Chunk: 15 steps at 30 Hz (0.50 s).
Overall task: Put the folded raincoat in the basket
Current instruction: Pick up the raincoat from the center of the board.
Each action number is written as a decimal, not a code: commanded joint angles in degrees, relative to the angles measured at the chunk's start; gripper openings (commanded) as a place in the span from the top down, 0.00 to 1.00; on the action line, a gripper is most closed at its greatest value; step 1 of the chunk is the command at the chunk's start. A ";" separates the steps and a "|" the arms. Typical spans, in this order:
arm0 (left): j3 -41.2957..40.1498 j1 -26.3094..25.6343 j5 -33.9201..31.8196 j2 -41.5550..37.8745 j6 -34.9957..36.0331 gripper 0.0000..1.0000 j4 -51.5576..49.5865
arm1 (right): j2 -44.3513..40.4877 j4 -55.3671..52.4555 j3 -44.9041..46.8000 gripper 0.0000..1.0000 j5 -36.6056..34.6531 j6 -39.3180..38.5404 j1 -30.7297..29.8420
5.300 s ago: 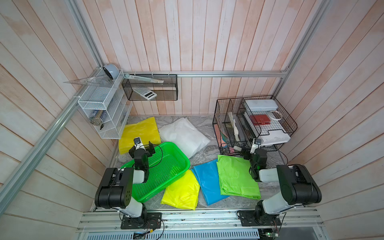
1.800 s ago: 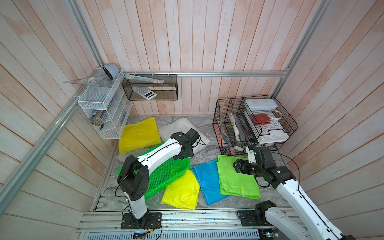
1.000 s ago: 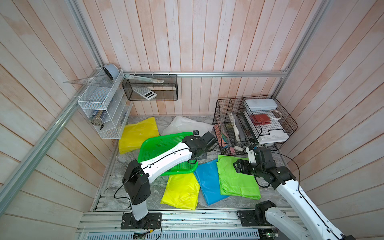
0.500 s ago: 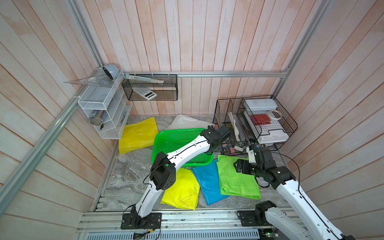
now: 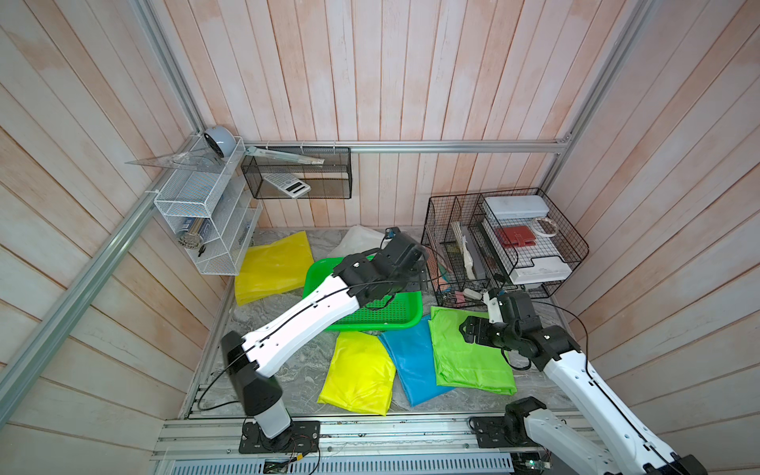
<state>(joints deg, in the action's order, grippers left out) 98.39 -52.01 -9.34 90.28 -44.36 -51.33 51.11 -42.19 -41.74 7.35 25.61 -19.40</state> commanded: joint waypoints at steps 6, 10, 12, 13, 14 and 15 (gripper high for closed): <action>-36.34 -6.48 20.44 -11.39 -13.65 0.24 36.16 | 0.20 -0.75 -0.68 0.12 -4.17 4.19 -2.44; -34.91 -14.31 16.08 -6.44 -16.45 0.34 37.90 | 1.21 -0.35 -0.27 0.10 -5.24 1.80 8.49; -33.41 -16.06 15.76 -3.18 -17.40 0.30 38.33 | 3.04 2.28 0.85 0.11 3.95 2.90 17.31; -32.96 -16.43 15.84 -1.37 -18.08 0.27 38.85 | 3.90 4.00 1.85 0.12 7.39 4.51 20.45; -32.61 -16.61 16.09 0.16 -18.58 0.25 39.19 | 4.52 5.26 2.33 0.13 9.15 5.81 21.74; -31.87 -16.68 16.35 1.84 -18.83 0.23 39.14 | 5.10 6.29 2.58 0.13 10.19 6.36 22.15</action>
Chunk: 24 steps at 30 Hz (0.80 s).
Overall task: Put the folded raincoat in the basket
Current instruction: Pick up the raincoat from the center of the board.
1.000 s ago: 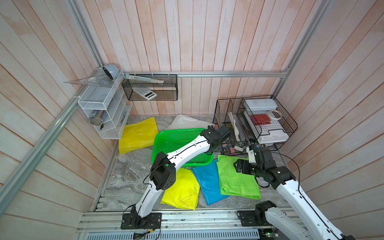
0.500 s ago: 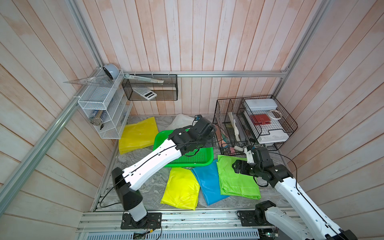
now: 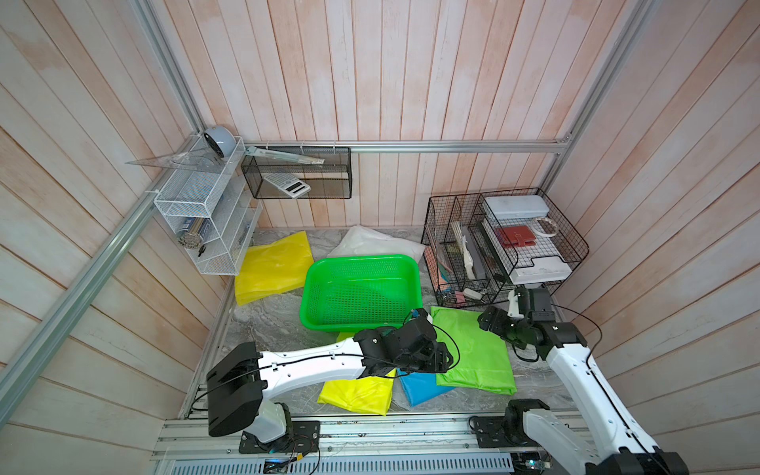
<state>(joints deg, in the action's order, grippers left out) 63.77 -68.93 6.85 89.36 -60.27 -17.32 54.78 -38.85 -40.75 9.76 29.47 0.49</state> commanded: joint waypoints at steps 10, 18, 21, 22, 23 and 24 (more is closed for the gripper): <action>5.08 0.13 -1.14 12.42 -4.71 0.19 1.98 | -0.34 3.88 3.27 0.13 6.61 2.18 2.27; 3.42 -0.27 -2.00 13.74 -5.79 0.20 -1.57 | -0.25 4.74 4.66 0.14 5.71 2.34 2.25; 2.33 -1.03 -1.84 13.77 -6.64 0.20 -0.52 | 0.03 4.82 4.56 0.14 5.80 2.26 2.24; 2.36 -1.03 -1.34 14.25 -6.77 0.20 -0.31 | 0.06 4.96 4.66 0.14 5.73 2.25 2.23; 2.40 -1.03 -0.91 14.65 -6.79 0.20 -0.02 | 0.10 5.02 4.76 0.14 5.71 2.25 2.28; 2.42 -1.04 -0.50 15.27 -6.87 0.20 0.40 | 0.09 5.23 4.87 0.14 5.73 2.25 2.23</action>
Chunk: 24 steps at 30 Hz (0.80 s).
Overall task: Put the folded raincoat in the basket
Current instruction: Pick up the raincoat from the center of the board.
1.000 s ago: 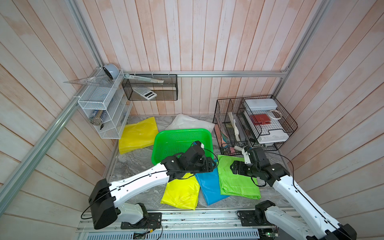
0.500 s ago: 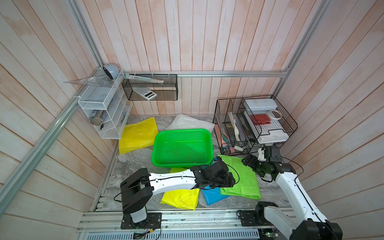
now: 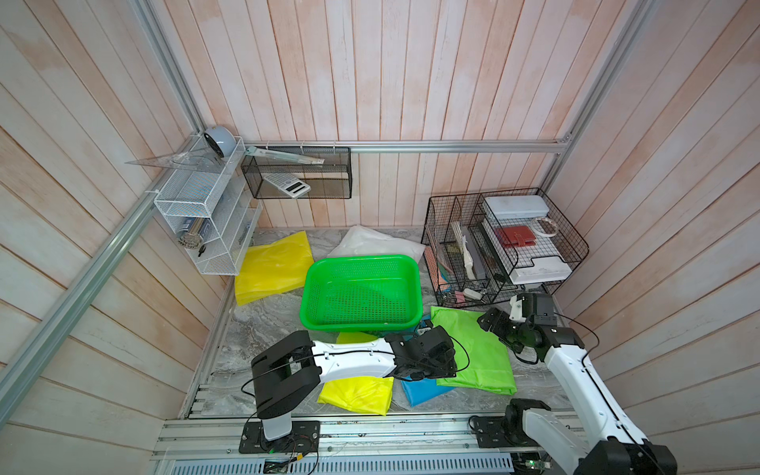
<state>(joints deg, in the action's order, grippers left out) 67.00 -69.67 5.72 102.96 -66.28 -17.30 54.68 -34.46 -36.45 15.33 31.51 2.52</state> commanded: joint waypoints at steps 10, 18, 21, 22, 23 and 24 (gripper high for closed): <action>-1.51 -0.27 4.82 4.36 -2.42 0.25 5.12 | 0.70 2.01 1.48 0.14 0.47 0.62 0.22; -2.20 -0.29 4.43 3.37 -2.71 0.38 7.41 | 1.05 2.19 1.51 0.14 0.76 0.66 0.20; -2.22 -0.27 3.49 2.81 -2.49 0.48 7.66 | 1.05 2.22 1.60 0.14 0.75 0.62 0.18; -2.31 -0.20 3.15 2.68 -2.38 0.53 7.91 | 1.04 2.34 1.63 0.14 0.80 0.57 0.09; -2.38 -0.20 2.82 2.56 -2.29 0.59 8.05 | 1.06 2.31 1.78 0.14 0.82 0.56 0.15; -2.11 -0.20 2.04 2.68 -2.10 0.67 7.12 | 1.07 2.44 1.88 0.14 0.84 0.57 0.11</action>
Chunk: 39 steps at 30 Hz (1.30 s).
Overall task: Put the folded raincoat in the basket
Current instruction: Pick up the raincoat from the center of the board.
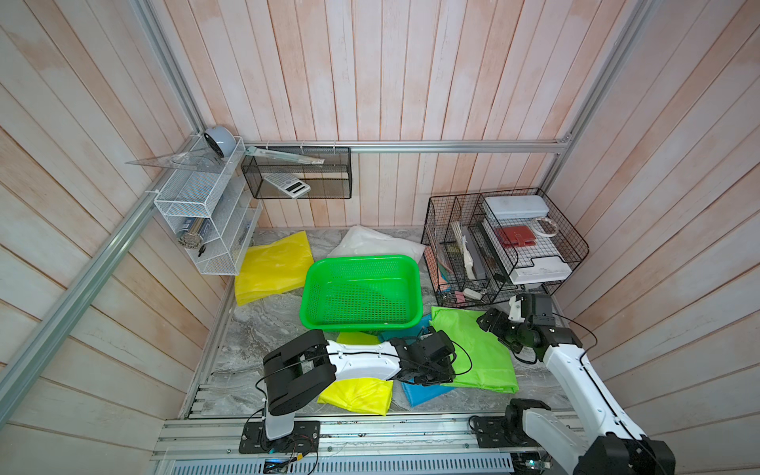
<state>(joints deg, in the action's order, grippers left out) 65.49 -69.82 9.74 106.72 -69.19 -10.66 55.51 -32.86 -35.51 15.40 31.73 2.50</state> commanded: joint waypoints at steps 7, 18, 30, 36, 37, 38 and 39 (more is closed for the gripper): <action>0.25 0.20 -4.20 -0.60 1.49 0.79 -1.21 | 0.57 1.13 0.93 0.14 1.32 0.44 0.12; 4.73 -0.39 -9.99 -4.47 7.52 1.00 -12.88 | -0.94 -0.17 -0.87 0.14 2.47 0.88 0.02; 7.93 -1.27 -14.72 -11.48 12.06 1.00 -34.83 | -0.74 1.52 -0.98 0.14 3.35 1.65 -0.73; 5.22 -1.19 -14.72 -16.26 12.06 1.00 -40.75 | 1.30 6.87 2.08 0.14 6.92 3.41 -1.40; 4.74 -1.19 -14.72 -16.83 12.06 1.00 -41.18 | 1.86 7.51 2.31 0.14 6.99 3.46 -1.68; 4.02 -1.19 -14.72 -17.82 12.06 1.00 -41.37 | 2.62 7.90 2.38 0.14 7.02 3.37 -1.95; 2.97 -1.19 -14.72 -18.79 12.06 1.00 -41.14 | 3.38 8.21 2.34 0.14 6.92 3.26 -2.14</action>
<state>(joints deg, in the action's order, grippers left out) 70.35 -70.94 -3.49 90.61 -58.04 -48.25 57.36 -27.46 -34.20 20.78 34.37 1.06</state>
